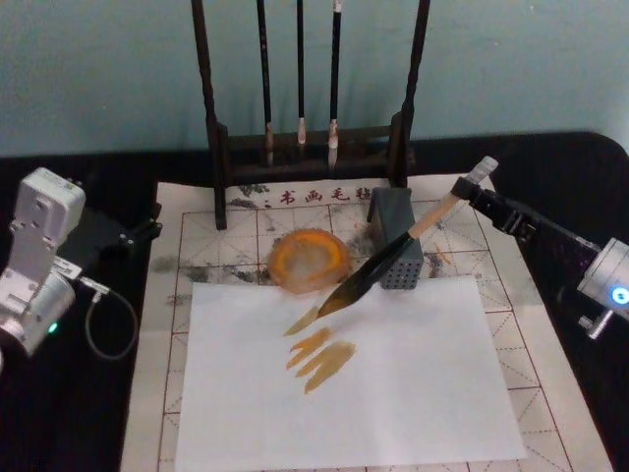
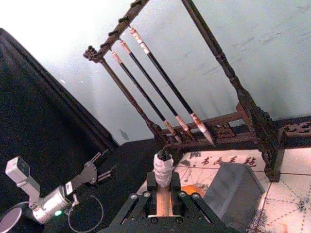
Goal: Pick up the brush from the inkstone, write on the paper, then place the brush back to its original position.
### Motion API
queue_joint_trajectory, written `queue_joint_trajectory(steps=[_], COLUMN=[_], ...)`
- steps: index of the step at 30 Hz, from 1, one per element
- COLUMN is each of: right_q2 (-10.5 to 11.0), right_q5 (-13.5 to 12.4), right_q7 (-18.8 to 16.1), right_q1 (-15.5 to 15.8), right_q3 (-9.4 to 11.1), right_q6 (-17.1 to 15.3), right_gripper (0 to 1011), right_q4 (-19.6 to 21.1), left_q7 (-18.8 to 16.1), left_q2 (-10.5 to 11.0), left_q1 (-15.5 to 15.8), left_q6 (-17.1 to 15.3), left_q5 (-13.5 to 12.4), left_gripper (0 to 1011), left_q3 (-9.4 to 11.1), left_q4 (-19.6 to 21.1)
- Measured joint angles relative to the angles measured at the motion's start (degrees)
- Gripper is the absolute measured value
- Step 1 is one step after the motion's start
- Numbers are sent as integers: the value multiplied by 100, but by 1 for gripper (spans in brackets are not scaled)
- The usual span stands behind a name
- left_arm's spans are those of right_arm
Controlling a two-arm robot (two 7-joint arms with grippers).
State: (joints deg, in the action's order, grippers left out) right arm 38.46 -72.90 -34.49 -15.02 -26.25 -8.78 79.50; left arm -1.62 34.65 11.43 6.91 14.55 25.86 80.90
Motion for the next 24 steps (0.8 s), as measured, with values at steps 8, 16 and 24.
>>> queue_joint_trajectory(steps=[8, 16, 24], right_q2=[-62, -244, -498], right_q5=[-62, -222, -352], right_q7=[0, 89, 215], right_q1=[13, -6, -115], right_q3=[17, 78, 108], right_q6=[44, 99, 162], right_gripper=[181, 181, 181], right_q4=[-45, -164, -375], left_q7=[0, 0, 0], left_q2=[0, 0, 0], left_q1=[0, 0, 0], left_q6=[0, 0, 0], left_q5=[0, 0, 0], left_gripper=[1001, 1001, 1001], left_q3=[0, 0, 0], left_q4=[0, 0, 0])
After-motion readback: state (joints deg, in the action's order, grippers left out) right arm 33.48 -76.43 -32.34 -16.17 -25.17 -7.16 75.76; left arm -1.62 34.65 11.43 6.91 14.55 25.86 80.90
